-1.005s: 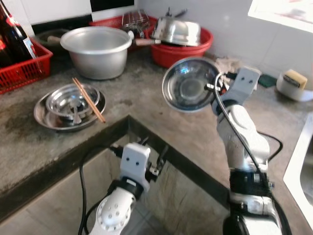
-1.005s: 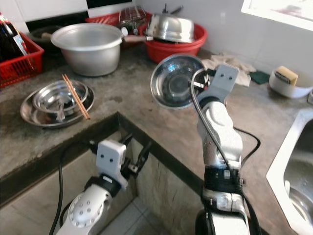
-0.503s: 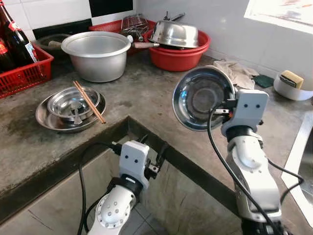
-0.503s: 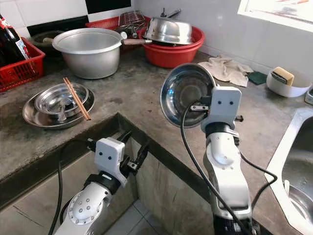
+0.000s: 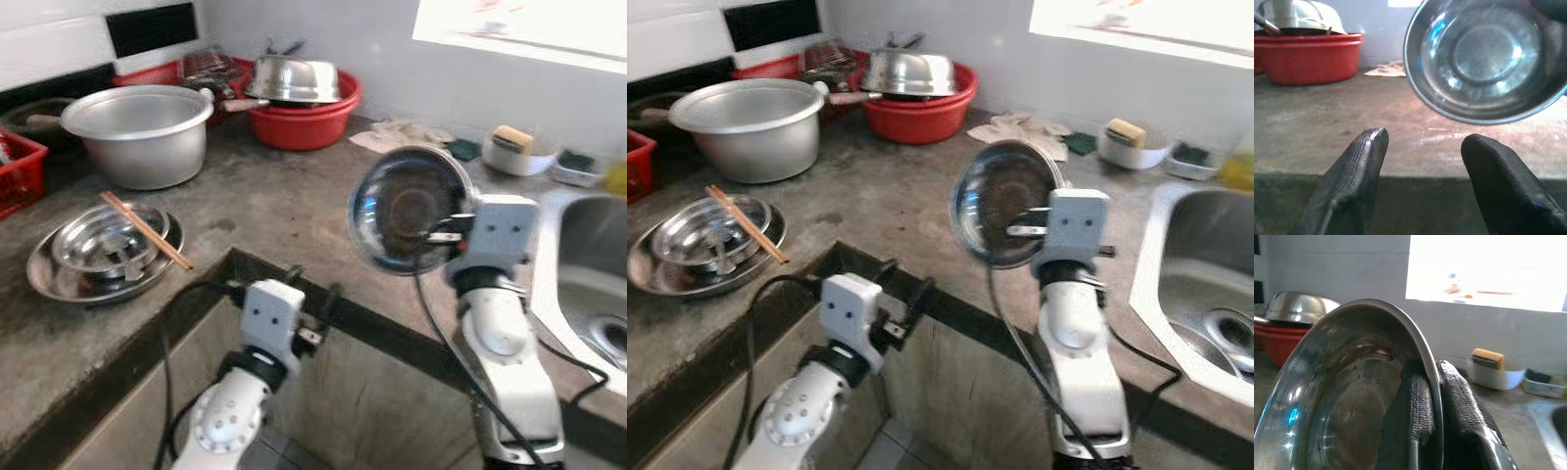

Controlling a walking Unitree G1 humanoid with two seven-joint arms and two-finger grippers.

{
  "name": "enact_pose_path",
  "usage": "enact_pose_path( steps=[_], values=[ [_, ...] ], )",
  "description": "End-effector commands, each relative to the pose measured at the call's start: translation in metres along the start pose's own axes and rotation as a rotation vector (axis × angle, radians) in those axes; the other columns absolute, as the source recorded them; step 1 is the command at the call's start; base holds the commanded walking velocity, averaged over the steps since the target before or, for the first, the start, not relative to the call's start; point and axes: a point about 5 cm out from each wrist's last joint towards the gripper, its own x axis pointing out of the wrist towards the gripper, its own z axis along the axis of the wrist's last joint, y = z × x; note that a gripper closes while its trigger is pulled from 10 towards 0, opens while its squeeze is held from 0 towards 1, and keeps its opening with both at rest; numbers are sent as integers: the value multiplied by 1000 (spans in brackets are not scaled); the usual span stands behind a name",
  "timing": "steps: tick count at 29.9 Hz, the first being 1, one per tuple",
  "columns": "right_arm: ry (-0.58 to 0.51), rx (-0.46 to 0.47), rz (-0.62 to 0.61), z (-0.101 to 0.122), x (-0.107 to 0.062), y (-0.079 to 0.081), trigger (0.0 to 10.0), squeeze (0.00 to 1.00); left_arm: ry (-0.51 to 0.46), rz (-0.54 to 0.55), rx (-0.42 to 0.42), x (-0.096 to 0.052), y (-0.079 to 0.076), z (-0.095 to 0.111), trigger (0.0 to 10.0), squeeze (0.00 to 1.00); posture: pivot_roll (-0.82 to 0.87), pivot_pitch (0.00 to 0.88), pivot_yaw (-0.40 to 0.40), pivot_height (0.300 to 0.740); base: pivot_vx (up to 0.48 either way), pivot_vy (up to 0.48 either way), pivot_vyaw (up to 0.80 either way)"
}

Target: Kitchen organization

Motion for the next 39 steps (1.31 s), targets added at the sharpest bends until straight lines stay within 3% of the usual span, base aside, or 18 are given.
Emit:
enact_pose_path(
  steps=[1, 10, 27, 28, 29, 30, 39],
  values=[
    [-37, -13, -36, 7, 0, -8, 0, 0, -12, -44, 33, 2, -7, 2, 10000, 0, 162, 46, -28, 740, 0, 0, -750],
    [-48, -15, -40, 10, 0, -7, 0, 0, -7, -49, 38, 2, -7, 0, 10000, 0, 156, 44, -23, 740, 0, -420, -750],
    [-67, -28, -21, 14, 4, -4, 0, 0, -18, -33, 43, 4, -5, 2, 10000, 0, 155, 59, -26, 740, 15, -18, -707],
    [-68, -38, -20, 15, 5, -4, 3412, 0, -15, -27, 38, 4, -5, 1, 10000, 0, 155, 59, -26, 740, 270, -304, 0],
    [-69, -45, -19, 15, 5, -3, 3412, 0, -12, -23, 34, 4, -4, 1, 10000, 0, 155, 59, -26, 740, 270, -304, 0],
    [-66, -45, -18, 15, 6, -3, 10000, 0, -9, -10, 27, 4, -3, 0, 10000, 0, 158, 59, -27, 740, 0, 0, 0],
    [-56, -33, -10, 14, 9, -2, 10000, 0, -6, -9, 63, 2, -1, 0, 10000, 0, 161, 62, -30, 740, 55, -218, 0]
  ],
)
